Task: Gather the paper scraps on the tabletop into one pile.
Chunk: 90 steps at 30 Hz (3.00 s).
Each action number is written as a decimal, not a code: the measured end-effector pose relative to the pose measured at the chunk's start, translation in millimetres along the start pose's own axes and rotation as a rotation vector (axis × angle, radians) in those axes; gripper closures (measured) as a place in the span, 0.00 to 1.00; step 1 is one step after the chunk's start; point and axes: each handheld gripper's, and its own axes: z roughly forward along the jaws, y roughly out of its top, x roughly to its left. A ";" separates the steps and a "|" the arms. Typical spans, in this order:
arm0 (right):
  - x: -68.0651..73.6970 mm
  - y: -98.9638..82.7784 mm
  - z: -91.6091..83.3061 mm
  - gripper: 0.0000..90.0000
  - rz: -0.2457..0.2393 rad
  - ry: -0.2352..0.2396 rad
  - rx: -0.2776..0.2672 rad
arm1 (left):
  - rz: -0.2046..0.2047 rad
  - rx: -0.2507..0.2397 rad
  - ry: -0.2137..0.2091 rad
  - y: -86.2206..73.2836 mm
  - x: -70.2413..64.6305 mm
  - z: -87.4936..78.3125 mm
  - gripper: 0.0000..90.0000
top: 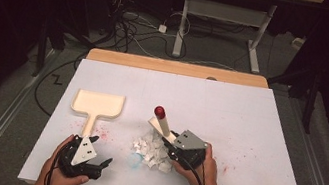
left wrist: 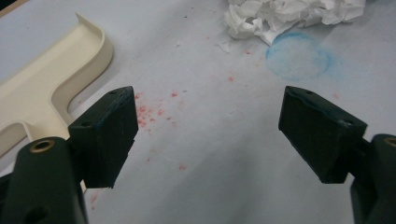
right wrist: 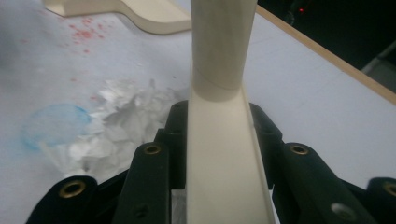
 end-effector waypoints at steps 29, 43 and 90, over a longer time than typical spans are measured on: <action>-30.5 -29.1 -120.9 0.75 -0.010 0.322 -0.026 | -0.003 0.009 -0.005 1.7 -2.2 -0.5 0.21; -33.0 -26.6 -70.4 0.75 -0.043 0.287 0.018 | 0.003 0.015 -0.018 2.0 -2.6 2.5 0.21; -2.4 -1.1 -21.2 0.75 0.085 -0.088 -0.065 | 0.002 0.010 -0.009 1.4 -1.0 1.2 0.22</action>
